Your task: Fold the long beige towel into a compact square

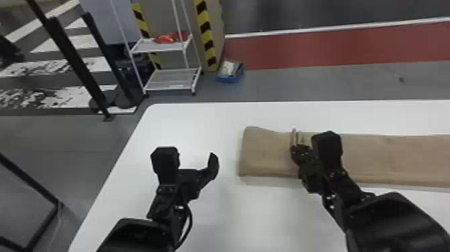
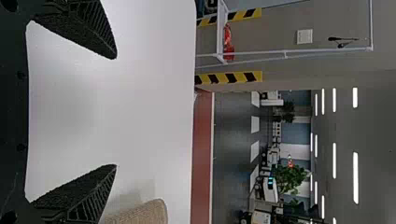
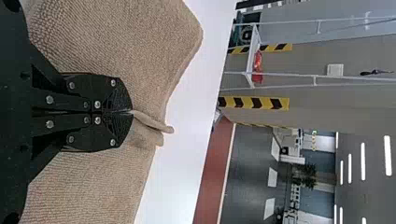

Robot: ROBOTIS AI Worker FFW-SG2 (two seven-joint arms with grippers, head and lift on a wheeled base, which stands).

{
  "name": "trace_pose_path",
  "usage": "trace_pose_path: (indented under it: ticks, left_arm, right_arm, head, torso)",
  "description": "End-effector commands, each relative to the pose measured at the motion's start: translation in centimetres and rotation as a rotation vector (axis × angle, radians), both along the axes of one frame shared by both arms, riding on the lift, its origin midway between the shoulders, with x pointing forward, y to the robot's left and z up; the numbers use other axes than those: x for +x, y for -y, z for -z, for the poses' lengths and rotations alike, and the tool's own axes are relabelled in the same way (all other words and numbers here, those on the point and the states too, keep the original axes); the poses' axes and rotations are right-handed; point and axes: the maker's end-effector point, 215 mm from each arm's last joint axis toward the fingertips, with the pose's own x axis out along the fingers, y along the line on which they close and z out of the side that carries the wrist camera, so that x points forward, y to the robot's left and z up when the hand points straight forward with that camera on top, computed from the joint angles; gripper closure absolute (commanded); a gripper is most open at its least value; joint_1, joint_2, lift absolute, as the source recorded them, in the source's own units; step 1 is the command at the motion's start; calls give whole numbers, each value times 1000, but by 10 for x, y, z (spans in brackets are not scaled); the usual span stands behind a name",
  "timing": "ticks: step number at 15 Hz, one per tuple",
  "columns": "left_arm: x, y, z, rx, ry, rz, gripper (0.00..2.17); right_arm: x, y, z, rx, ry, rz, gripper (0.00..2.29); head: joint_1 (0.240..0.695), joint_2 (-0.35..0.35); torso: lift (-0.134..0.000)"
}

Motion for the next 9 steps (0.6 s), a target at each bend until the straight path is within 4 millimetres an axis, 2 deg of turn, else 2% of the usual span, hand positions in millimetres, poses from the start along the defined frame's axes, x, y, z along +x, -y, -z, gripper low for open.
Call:
trace_pose_path:
  ticks: [1,3,5,6,8,9]
  left_arm:
    - [-1,0,-1,0,1,0,36]
    - [0,1,-1,1,1,2,36]
    - [-1,1,-1,3,2,1,36]
    - [0,0,-4,3,7,0,36]
    - [0,-6,-7,7,12,-13,36]
    - [0,-12,-11,9,19,-23,36]
  right_arm:
    - [-5,-5,-14,24,23,-5,1204]
    - [-9,-8,-35,45,60,-9,1204]
    - [-8,2,-58,62,94,4,1204]
    - [-8,15,-69,71,107,20,1204]
    - [-1,59,-94,87,137,74,1204]
    - [3,94,-104,93,141,113,1204]
  head:
    - [695,232]
    - [695,236]
    - [695,241]
    - [695,241]
    - [695,222]
    - [695,211]
  torso:
    - [-119]
    - [-119]
    - [-119]
    - [-119]
    - [-119]
    - [-119]
